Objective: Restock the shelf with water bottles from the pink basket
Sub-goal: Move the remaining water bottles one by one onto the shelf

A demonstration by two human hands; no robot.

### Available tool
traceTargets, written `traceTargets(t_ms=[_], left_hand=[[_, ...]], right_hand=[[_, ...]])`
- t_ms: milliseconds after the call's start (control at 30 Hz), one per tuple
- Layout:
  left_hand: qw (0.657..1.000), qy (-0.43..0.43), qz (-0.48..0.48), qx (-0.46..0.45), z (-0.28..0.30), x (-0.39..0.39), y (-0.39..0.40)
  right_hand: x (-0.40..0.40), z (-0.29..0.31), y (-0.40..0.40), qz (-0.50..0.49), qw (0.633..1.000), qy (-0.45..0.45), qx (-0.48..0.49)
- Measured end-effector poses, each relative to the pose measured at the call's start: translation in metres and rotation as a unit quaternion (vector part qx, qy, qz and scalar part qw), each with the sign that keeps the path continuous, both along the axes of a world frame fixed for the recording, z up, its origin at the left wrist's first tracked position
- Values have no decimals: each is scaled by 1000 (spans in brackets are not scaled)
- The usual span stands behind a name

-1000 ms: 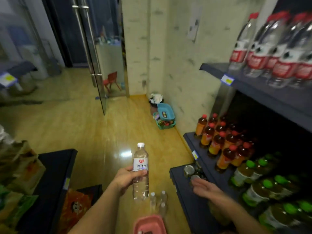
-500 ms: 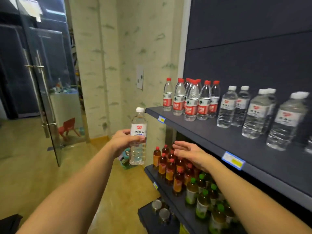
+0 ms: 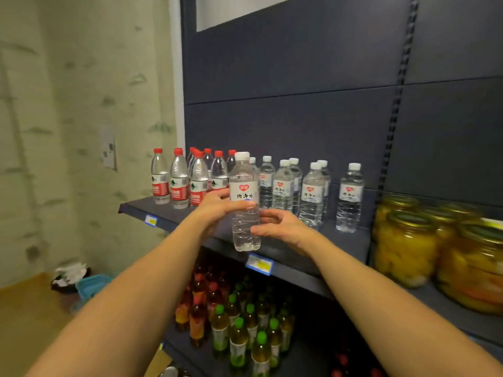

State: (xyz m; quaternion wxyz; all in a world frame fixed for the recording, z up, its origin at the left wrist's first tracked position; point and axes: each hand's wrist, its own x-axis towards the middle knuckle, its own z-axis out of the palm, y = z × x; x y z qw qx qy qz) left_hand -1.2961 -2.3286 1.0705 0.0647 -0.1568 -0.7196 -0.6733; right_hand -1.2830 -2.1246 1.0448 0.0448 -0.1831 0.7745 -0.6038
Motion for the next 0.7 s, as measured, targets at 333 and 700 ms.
traceTargets(t_ms=[333,700], left_hand=[[989,-8,-146,-21,12,-19,130],[991,-66,-112,40,-2,-48,66]], right_hand=[[13,23,86,-192,980,30,-50],[-27,22,117,-386,918,-43,-80]])
